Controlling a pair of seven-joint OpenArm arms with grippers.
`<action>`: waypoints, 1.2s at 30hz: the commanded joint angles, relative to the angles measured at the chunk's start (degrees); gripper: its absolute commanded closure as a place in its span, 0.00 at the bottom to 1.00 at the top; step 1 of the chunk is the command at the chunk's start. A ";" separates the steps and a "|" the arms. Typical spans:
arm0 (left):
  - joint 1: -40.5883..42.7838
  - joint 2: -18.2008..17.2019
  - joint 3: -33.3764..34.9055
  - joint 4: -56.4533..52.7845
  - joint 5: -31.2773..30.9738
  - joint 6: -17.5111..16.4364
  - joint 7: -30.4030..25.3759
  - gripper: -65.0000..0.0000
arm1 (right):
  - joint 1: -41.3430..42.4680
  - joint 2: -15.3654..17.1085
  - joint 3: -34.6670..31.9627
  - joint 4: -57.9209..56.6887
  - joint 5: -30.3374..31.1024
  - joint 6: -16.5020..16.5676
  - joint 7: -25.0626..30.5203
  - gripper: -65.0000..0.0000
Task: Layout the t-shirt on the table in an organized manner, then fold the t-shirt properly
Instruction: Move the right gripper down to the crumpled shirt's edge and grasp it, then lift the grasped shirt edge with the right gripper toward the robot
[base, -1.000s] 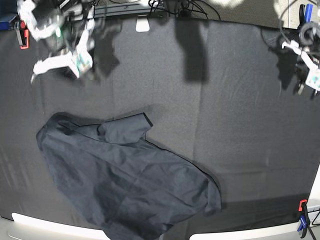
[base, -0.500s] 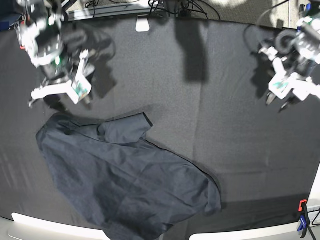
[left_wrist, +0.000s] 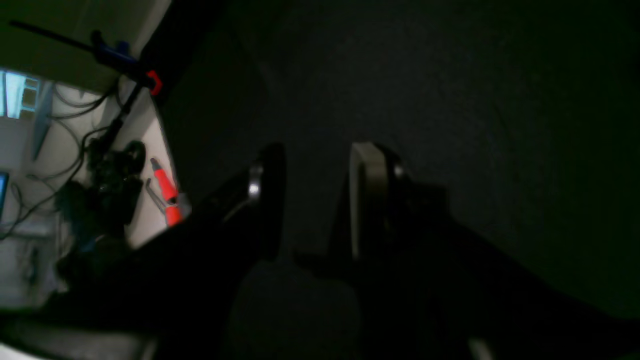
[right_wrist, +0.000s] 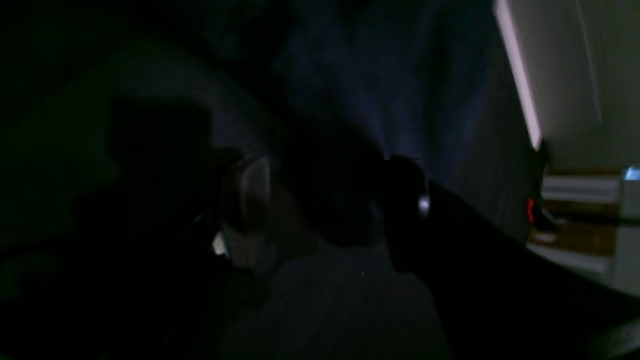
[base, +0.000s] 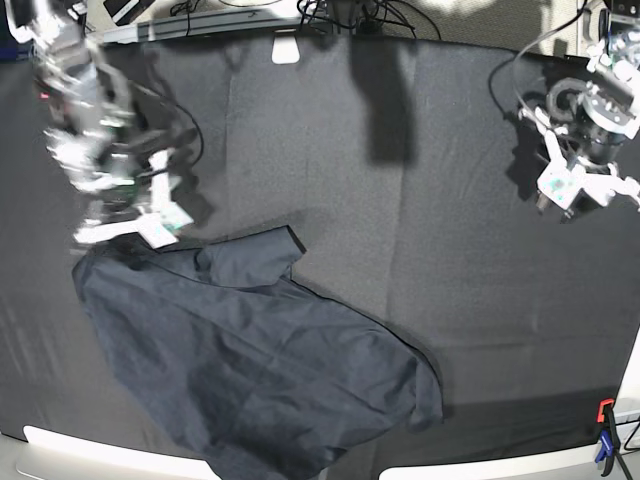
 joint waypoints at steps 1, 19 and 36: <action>-0.22 -0.76 -0.33 0.81 0.11 1.42 -1.31 0.69 | 2.60 0.92 -1.55 -0.76 -1.31 -1.81 0.31 0.47; -0.52 -0.76 -0.33 0.81 0.11 3.61 -2.80 0.69 | 21.92 -0.70 -24.06 -19.80 -7.21 -6.97 -6.75 0.55; -0.52 -0.76 -0.33 0.79 -3.56 3.58 -3.10 0.69 | 6.60 9.31 -24.33 4.87 -8.28 -20.92 -19.82 1.00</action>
